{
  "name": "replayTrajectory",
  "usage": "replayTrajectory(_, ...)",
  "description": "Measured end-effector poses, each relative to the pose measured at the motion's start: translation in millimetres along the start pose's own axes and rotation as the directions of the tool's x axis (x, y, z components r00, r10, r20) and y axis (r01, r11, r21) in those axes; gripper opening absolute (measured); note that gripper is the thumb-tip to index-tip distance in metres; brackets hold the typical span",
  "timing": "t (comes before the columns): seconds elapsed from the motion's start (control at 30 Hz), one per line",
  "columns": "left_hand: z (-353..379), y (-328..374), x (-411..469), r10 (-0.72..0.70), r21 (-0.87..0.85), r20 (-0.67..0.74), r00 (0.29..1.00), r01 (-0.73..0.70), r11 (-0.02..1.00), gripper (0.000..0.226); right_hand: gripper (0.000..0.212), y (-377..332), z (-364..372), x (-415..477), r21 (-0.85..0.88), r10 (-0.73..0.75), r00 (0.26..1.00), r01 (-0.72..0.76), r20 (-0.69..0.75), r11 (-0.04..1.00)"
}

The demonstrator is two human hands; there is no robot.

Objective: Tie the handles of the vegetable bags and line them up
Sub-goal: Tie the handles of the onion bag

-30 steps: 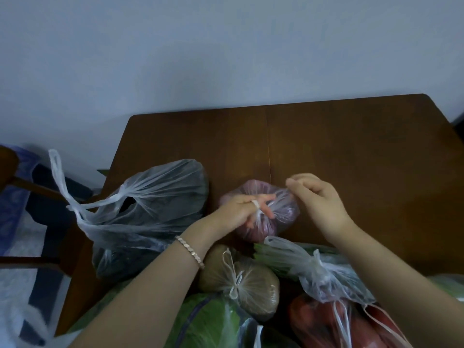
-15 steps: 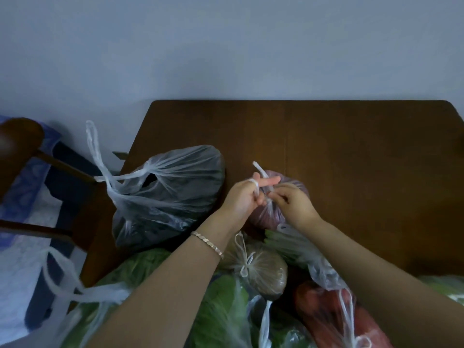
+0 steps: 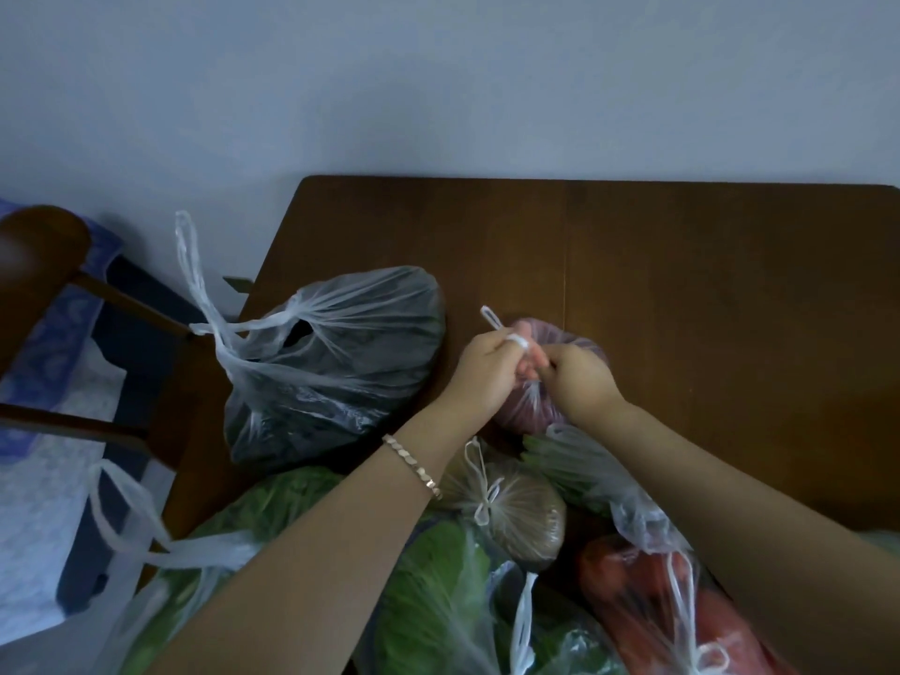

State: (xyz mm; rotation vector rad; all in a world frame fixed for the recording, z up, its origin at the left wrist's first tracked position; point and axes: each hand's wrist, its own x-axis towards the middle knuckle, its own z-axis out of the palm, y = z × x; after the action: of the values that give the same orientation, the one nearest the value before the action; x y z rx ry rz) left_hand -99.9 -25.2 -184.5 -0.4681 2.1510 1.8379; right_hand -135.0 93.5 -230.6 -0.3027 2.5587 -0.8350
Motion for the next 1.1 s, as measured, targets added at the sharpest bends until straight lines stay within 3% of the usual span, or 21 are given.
replayTrajectory(0.07, 7, 7, 6, 0.002, 0.037, 0.038, 0.999, -0.003, 0.999, 0.036, 0.025, 2, 0, -2, -0.066, -0.075, 0.997, 0.076, 0.006, 0.995)
replayTrajectory(0.17, 14, 16, 17, -0.066, -0.112, 0.055, 0.996, 0.072, 0.991, 0.032, 0.017, 9, -2, -11, 0.026, -0.234, 0.971, 0.235, -0.041, 0.972)
replayTrajectory(0.23, 12, 15, 23, -0.061, -0.202, 0.051, 0.997, 0.07, 0.977, 0.022, 0.015, 11, -1, -10, 0.108, -0.224, 0.974, 0.227, -0.042, 0.968)
replayTrajectory(0.3, 10, 7, 27, -0.065, -0.19, 0.037, 0.997, 0.071, 0.979, 0.024, 0.019, 13, 2, -6, 0.236, -0.125, 0.992, 0.129, -0.032, 0.963)
replayTrajectory(0.4, 9, -13, 27, -0.018, 0.163, -0.01, 1.0, 0.02, 0.986, 0.039, 0.013, 15, 3, -6, 0.491, -0.03, 0.999, 0.037, -0.021, 0.87)
replayTrajectory(0.5, 10, -31, 22, 0.151, 0.458, -0.001, 0.988, -0.134, 0.879, 0.031, 0.014, 16, 1, -7, 0.613, 0.025, 0.999, -0.006, -0.023, 0.79)
replayTrajectory(0.57, 10, -39, 23, 0.23, 0.56, 0.019, 0.973, -0.201, 0.803, 0.028, 0.013, 16, -1, -7, 0.654, 0.043, 0.999, -0.013, -0.029, 0.756)
replayTrajectory(0.87, 13, -49, 22, 0.325, 0.379, -0.083, 0.942, -0.272, 0.884, 0.018, 0.028, 15, 0, -7, 0.775, 0.153, 0.986, -0.041, -0.073, 0.63)
replayTrajectory(1.1, 24, -48, 24, 0.24, 0.384, -0.207, 0.948, -0.147, 0.912, 0.013, 0.021, 12, -4, 1, 0.719, 0.263, 0.962, -0.129, -0.078, 0.683)
